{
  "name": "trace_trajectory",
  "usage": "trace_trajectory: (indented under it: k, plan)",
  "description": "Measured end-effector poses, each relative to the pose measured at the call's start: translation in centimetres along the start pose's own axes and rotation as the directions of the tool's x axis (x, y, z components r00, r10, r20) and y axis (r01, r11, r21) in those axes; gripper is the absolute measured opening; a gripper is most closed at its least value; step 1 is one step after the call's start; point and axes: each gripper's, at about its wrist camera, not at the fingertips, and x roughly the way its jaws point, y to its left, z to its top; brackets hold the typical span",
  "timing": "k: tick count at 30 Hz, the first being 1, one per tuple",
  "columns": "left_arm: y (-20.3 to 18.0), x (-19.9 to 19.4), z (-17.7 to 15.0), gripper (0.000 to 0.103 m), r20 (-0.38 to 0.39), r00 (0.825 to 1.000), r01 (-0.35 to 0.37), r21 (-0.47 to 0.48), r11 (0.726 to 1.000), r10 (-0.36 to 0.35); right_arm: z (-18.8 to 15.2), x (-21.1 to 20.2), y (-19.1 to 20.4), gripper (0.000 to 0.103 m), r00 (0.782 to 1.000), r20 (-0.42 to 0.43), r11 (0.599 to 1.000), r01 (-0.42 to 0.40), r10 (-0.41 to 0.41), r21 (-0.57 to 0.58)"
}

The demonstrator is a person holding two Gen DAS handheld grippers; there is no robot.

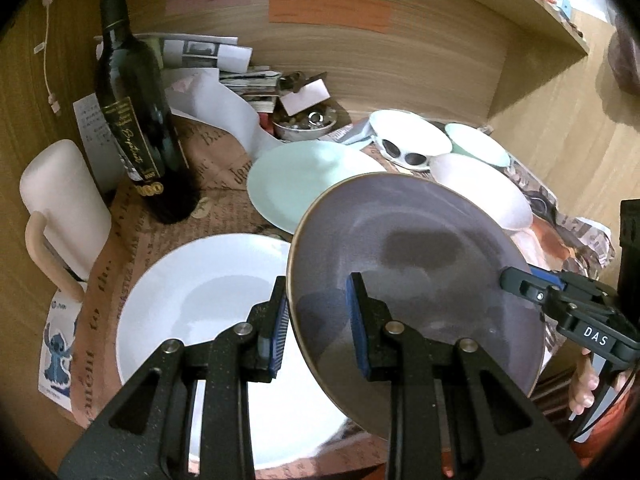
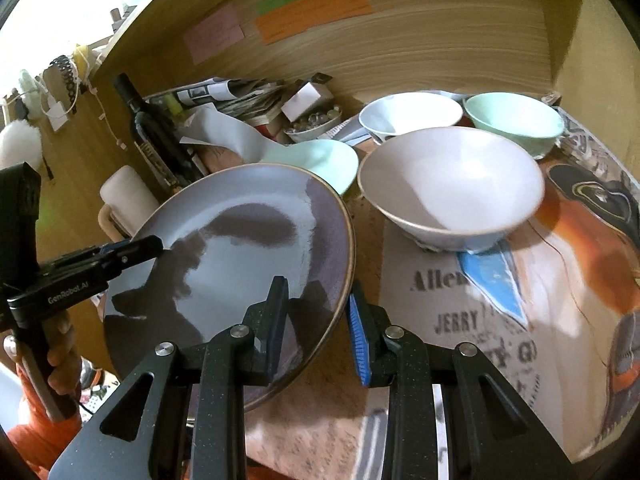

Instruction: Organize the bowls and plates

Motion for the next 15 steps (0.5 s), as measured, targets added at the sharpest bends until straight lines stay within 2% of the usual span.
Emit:
trace_trajectory:
  k: [15]
  plan:
    - [-3.7, 0.7, -3.2, 0.028, -0.044, 0.998, 0.052, 0.002, 0.999, -0.052, -2.8, -2.1, -2.6, 0.027, 0.998, -0.026, 0.999, 0.05, -0.05, 0.015]
